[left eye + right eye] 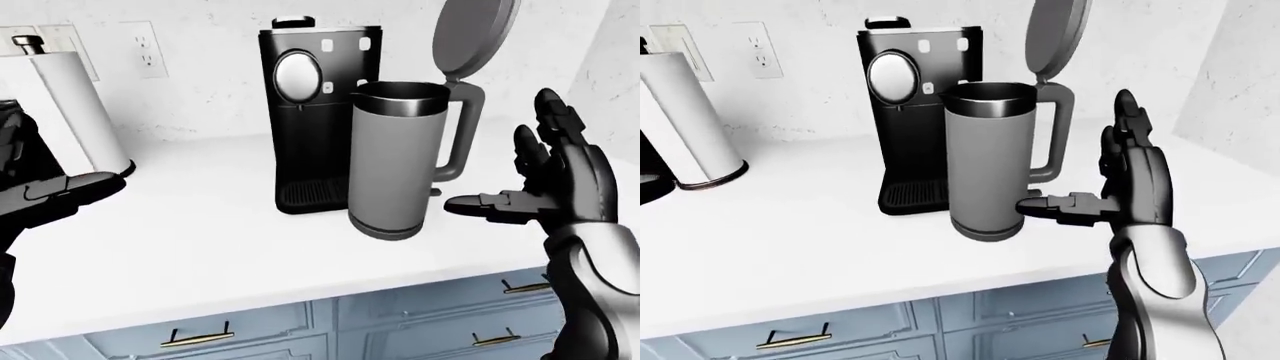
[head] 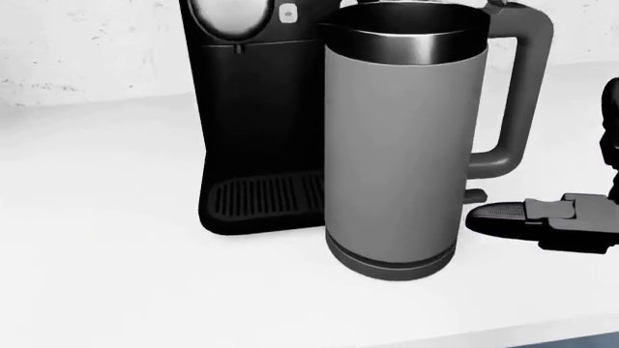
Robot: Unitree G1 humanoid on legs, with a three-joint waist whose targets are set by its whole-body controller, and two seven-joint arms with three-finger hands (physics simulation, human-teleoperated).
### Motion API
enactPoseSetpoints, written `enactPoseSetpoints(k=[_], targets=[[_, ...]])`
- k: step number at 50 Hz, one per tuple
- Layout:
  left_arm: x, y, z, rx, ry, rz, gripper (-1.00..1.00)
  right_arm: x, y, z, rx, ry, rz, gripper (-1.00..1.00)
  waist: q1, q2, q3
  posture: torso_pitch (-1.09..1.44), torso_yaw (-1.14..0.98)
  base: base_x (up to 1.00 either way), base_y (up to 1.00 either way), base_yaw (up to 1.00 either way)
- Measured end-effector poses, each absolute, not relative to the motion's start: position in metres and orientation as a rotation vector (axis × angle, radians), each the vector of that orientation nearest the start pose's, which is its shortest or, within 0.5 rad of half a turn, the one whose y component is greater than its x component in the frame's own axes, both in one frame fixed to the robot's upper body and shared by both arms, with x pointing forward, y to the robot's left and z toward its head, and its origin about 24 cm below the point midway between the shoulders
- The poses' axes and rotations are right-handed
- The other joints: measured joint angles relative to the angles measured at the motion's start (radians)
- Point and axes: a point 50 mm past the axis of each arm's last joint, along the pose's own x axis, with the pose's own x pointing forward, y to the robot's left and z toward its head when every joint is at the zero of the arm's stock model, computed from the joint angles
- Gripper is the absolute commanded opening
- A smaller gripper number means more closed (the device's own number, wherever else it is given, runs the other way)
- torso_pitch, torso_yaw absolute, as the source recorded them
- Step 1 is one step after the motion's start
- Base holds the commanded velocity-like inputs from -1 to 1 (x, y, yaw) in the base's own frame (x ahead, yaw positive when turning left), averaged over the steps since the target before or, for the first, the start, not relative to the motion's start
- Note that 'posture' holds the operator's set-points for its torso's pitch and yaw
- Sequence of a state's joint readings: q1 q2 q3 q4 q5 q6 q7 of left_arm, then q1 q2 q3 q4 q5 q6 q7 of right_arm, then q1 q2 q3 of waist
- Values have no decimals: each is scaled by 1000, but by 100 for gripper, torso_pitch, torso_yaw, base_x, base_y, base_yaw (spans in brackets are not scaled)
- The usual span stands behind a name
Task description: Close the lid of the electric kettle.
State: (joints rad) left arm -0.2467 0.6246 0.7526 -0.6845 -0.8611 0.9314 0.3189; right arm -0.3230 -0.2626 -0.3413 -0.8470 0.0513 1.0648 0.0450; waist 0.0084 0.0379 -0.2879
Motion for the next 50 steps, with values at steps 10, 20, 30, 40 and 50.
enactPoseSetpoints(k=[10, 20, 30, 40, 50], targets=[[203, 290, 254, -59, -265, 343, 100, 229, -218, 216, -151, -142, -216, 100, 7, 1, -47, -57, 0, 0, 0, 0], [201, 290, 256, -57, -271, 347, 100, 229, -216, 215, -152, -140, -212, 100, 10, 4, -89, -67, 0, 0, 0, 0], [201, 290, 258, -62, -285, 339, 100, 229, -217, 217, -151, -149, -218, 100, 11, 6, -110, -67, 0, 0, 0, 0], [200, 288, 260, -47, -290, 336, 100, 228, -217, 219, -145, -156, -212, 100, 9, 10, -115, -67, 0, 0, 0, 0], [201, 288, 259, -46, -286, 336, 100, 226, -218, 220, -139, -156, -212, 100, 7, 8, -116, -67, 0, 0, 0, 0]])
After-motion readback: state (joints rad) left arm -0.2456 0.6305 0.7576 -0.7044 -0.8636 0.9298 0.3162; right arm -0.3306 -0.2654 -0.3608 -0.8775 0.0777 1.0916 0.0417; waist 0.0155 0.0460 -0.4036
